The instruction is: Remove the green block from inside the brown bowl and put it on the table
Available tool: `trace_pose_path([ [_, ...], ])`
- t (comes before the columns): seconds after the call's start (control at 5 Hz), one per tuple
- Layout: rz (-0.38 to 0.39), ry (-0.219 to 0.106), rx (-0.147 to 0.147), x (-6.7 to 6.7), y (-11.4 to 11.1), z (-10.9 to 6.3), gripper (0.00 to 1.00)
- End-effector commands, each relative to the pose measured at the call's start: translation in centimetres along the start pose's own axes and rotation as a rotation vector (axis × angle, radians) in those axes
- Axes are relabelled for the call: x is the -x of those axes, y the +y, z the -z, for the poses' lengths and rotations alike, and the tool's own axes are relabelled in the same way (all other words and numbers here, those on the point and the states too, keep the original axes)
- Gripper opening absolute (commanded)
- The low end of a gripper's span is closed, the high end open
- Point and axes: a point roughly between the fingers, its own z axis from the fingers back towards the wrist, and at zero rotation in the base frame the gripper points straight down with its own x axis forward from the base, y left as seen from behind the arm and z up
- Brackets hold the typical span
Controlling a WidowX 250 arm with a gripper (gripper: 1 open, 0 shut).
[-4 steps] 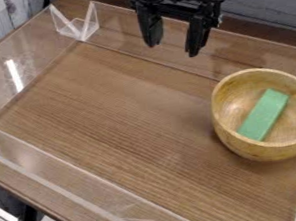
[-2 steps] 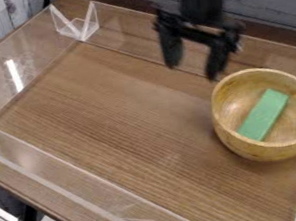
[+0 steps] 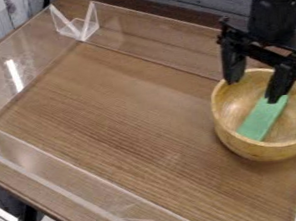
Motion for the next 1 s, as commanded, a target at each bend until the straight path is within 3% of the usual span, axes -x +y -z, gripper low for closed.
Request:
trace_pose_path([
  [0.0,0.038,-0.08,0.0,-1.1,-0.9,-1.3,1.0],
  [0.8,0.113,-0.072,0.022,-1.9,-1.4,2.0,1.0],
])
